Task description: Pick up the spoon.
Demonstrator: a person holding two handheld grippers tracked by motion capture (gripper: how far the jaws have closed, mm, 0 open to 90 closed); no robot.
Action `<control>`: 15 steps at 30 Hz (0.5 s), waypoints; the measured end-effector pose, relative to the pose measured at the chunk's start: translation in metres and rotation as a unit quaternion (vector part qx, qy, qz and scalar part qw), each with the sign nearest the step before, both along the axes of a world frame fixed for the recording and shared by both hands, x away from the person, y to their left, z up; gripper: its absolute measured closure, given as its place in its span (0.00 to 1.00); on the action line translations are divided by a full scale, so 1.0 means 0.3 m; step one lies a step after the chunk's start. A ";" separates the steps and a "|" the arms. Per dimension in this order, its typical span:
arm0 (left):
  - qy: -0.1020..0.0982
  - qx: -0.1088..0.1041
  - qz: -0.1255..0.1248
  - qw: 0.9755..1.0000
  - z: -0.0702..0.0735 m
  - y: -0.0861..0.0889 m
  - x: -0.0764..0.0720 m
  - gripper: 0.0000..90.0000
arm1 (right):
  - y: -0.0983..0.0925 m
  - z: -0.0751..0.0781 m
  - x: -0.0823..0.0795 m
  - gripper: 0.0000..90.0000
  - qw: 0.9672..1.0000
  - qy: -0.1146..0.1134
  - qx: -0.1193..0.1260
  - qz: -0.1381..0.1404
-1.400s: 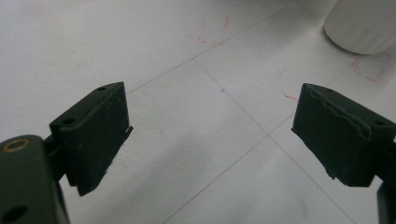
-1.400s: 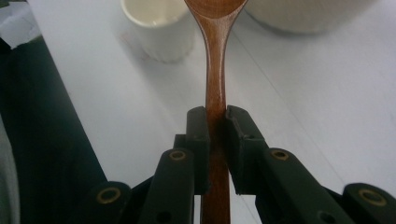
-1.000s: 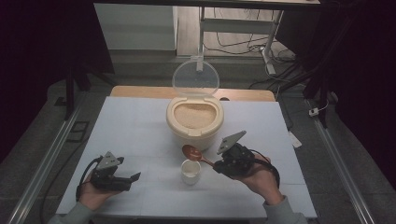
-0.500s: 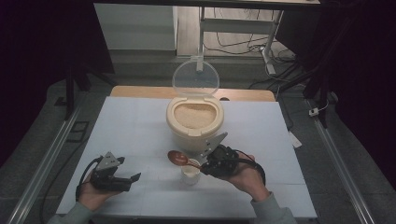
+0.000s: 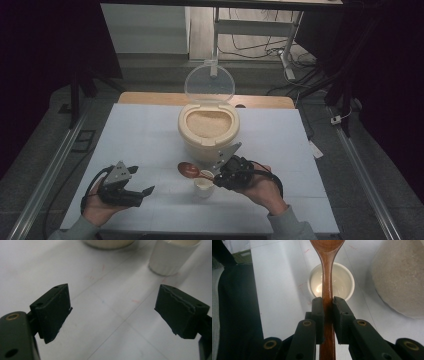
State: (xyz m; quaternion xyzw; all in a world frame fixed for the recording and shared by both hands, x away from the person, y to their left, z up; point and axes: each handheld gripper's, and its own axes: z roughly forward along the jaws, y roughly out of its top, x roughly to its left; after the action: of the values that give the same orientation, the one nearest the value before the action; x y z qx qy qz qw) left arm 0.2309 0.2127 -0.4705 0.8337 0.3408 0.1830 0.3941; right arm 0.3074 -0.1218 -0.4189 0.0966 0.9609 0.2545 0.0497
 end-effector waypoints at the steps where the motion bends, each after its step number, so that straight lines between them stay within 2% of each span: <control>1: -0.007 0.004 -0.009 1.000 0.020 -0.016 -0.004 0.15 | 0.002 -0.001 0.002 0.88 1.000 -0.002 0.004 0.001; 5: -0.028 0.015 -0.047 0.998 0.096 -0.082 -0.011 0.17 | 0.015 0.005 0.003 0.88 1.000 -0.002 0.000 0.002; 9: -0.040 0.018 -0.076 0.996 0.156 -0.139 0.003 0.18 | 0.025 0.006 0.011 0.88 1.000 -0.005 -0.002 0.009; 15: -0.035 0.034 -0.107 0.993 0.175 -0.220 0.041 0.19 | 0.028 -0.003 0.020 0.88 1.000 -0.001 -0.003 0.004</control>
State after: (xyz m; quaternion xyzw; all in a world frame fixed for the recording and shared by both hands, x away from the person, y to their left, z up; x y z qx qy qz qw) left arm 0.2433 0.1466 -0.4179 0.8714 0.2287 0.1802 0.3948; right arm 0.3133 -0.1135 -0.4197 0.0922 0.9621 0.2518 0.0496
